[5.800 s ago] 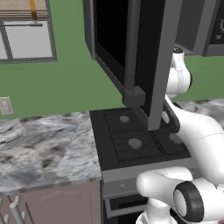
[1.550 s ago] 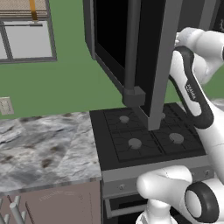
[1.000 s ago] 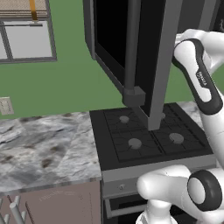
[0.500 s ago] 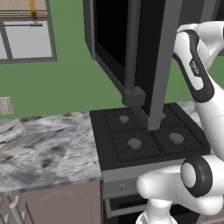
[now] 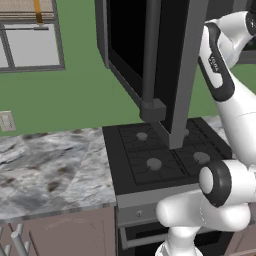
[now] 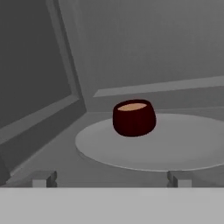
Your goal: Pick the cup of tea, navigate to the dining table, and place it on the saucer.
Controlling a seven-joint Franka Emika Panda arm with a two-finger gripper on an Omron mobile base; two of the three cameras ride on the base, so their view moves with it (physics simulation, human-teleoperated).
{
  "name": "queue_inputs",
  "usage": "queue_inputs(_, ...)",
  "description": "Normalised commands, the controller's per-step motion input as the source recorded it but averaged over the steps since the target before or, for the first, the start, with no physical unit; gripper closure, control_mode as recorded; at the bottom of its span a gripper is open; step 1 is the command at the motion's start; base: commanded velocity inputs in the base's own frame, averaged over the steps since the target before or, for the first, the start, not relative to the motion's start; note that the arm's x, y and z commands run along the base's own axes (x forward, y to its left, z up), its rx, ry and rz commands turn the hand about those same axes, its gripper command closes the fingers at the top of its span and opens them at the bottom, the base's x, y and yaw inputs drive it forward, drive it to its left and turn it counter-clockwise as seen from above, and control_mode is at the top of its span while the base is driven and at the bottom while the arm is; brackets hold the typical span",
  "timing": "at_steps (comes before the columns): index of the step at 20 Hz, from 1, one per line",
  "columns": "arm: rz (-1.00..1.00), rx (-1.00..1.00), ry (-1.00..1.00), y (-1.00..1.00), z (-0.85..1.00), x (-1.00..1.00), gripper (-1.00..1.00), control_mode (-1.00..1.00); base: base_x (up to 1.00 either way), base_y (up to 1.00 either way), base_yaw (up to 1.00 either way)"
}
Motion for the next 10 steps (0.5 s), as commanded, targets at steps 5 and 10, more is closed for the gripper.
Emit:
queue_inputs(5, 0.00, -0.01, 0.08, 0.00, 0.00, 0.30, -1.00, -1.00, 0.00, 0.00, 0.00)
queue_inputs(10, 0.00, -0.01, 0.07, 0.00, 0.00, 0.29, -1.00, -1.00, 0.00, 0.00, 0.00)
